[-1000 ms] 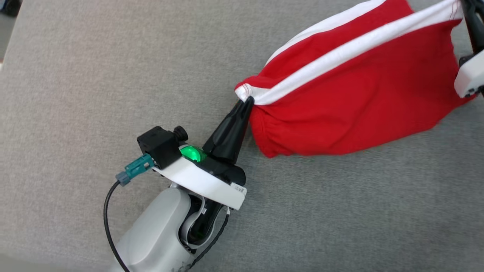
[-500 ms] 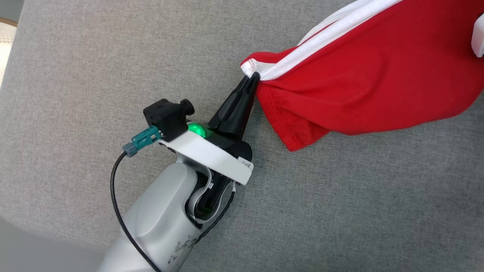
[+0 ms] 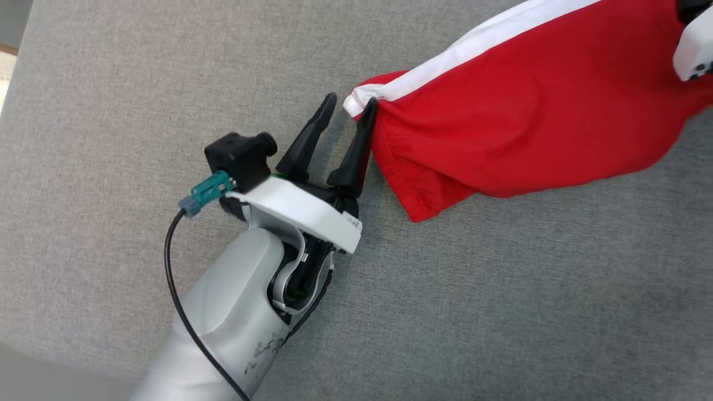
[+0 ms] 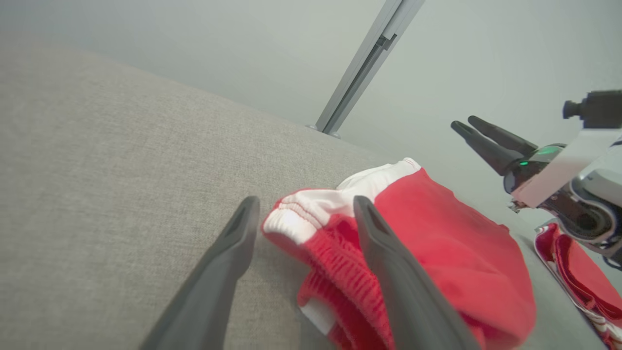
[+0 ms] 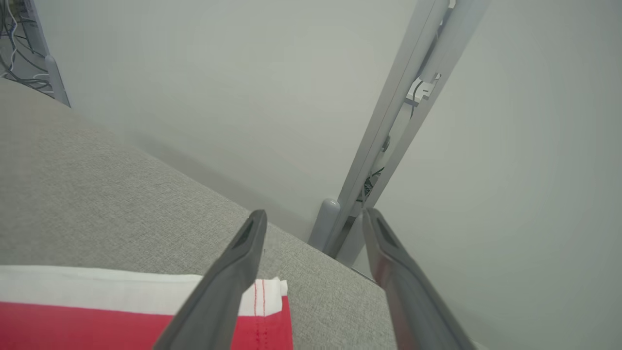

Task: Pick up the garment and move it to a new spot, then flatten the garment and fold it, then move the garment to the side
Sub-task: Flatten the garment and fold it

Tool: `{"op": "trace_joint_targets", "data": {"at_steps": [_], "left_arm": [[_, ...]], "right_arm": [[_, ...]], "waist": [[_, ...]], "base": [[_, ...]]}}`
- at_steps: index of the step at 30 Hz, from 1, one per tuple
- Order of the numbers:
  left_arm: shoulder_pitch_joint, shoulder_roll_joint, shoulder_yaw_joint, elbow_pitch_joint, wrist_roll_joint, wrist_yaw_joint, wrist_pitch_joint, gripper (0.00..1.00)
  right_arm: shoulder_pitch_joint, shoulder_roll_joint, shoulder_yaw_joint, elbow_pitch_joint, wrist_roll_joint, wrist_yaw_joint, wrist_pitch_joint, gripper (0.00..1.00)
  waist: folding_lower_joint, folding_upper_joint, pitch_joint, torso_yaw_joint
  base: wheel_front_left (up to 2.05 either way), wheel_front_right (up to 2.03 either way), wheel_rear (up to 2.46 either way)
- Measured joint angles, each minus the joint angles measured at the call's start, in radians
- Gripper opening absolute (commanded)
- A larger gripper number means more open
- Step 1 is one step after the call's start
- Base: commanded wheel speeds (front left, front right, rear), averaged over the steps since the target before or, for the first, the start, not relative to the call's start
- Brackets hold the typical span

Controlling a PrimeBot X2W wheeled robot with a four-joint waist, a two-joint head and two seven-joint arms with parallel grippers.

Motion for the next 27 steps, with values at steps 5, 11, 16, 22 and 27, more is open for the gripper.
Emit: {"op": "trace_joint_targets", "data": {"at_steps": [5, 11, 16, 22, 27], "left_arm": [[0.071, 0.000, 0.063, 0.001, 0.067, 0.036, 0.000, 1.00], [0.228, 0.007, 0.185, -0.085, 0.188, 0.067, 0.000, 1.00], [0.345, 0.010, 0.257, -0.180, 0.325, 0.098, 0.000, 1.00], [0.475, 0.006, 0.300, -0.267, 0.416, 0.108, 0.000, 1.00], [0.566, 0.004, 0.309, -0.309, 0.461, 0.128, 0.000, 1.00]], "right_arm": [[0.111, 0.023, -0.108, -0.100, -0.038, 0.000, -0.002, 1.00], [0.316, 0.076, -0.264, -0.208, -0.089, 0.000, -0.002, 1.00], [0.466, 0.127, -0.388, -0.263, -0.112, 0.000, -0.002, 1.00], [0.609, 0.182, -0.471, -0.287, -0.097, 0.000, -0.002, 1.00], [0.686, 0.211, -0.483, -0.233, 0.068, 0.000, -0.002, 1.00]], "waist": [[0.0000, 0.0000, -0.044, -0.027], [0.0000, 0.0000, -0.122, -0.060], [0.0000, 0.0000, -0.190, -0.082], [0.0000, 0.0000, -0.268, -0.098], [0.0000, 0.0000, -0.317, -0.094]], "base": [[0.00, 0.00, 0.00], [0.00, 0.00, 0.00], [0.00, 0.00, 0.00], [0.00, 0.00, 0.00], [0.00, 0.00, 0.00]]}}
